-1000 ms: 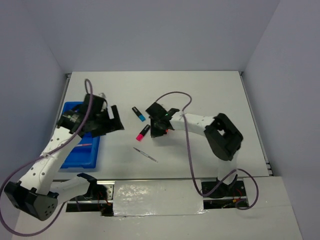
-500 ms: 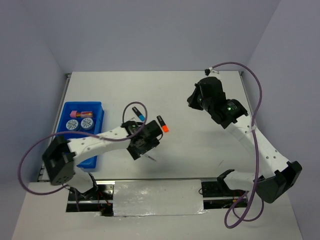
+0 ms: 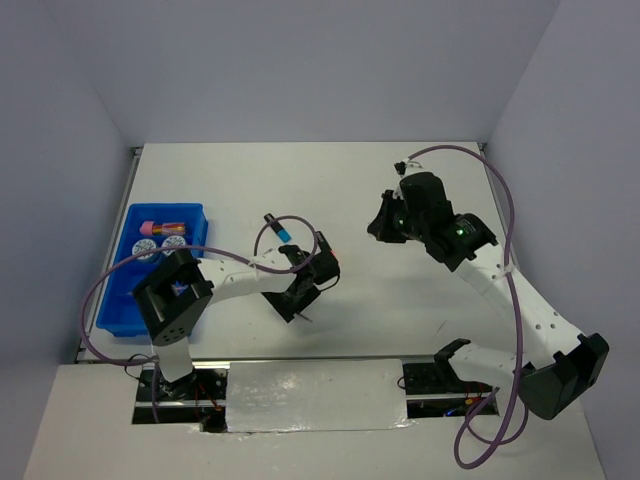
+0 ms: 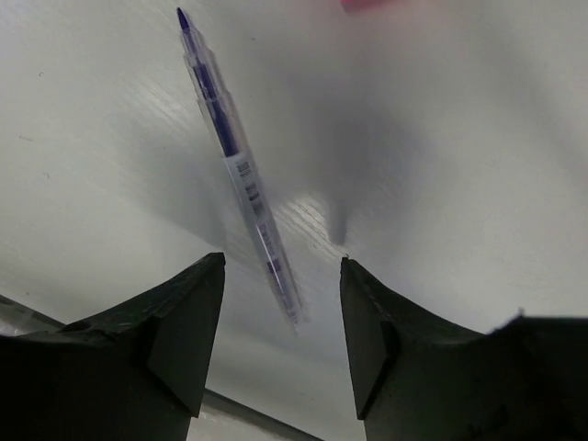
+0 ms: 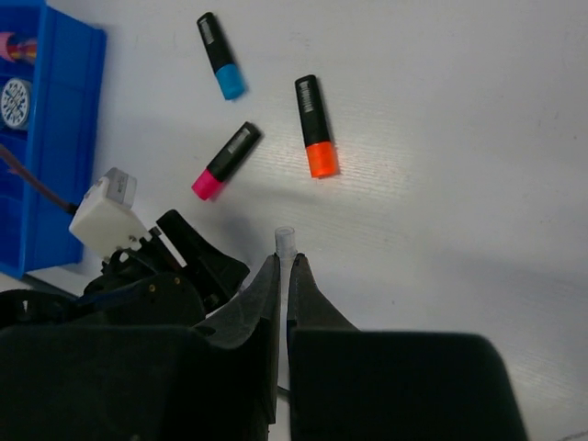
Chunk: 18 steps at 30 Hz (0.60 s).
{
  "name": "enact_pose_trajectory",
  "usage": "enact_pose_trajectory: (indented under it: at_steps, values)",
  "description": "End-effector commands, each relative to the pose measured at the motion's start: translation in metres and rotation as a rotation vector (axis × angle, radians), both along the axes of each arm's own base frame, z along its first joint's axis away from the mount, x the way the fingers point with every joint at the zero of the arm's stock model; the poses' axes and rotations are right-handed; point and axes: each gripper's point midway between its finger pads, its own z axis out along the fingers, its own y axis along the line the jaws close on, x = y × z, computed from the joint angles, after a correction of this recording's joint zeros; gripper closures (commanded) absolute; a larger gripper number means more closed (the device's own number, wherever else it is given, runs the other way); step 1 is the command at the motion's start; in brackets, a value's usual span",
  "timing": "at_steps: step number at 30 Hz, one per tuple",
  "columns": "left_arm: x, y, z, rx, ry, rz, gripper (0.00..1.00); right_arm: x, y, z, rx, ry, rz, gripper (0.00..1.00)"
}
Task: Sort the stationery into containers
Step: Pick up the pen from the center of the board.
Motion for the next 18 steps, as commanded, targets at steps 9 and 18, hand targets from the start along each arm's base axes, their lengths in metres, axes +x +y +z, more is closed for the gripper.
enact_pose_trajectory:
  at_steps: [9,18]
  values:
    - [-0.006,0.028,-0.024,0.046,0.017,0.073,0.54,-0.013,0.036,0.033,0.086,-0.059,0.176,1.0]
    - [-0.014,0.036,0.013,0.017,-0.048,-0.166,1.0,-0.023,0.058,0.042,0.223,-0.085,0.296,1.0]
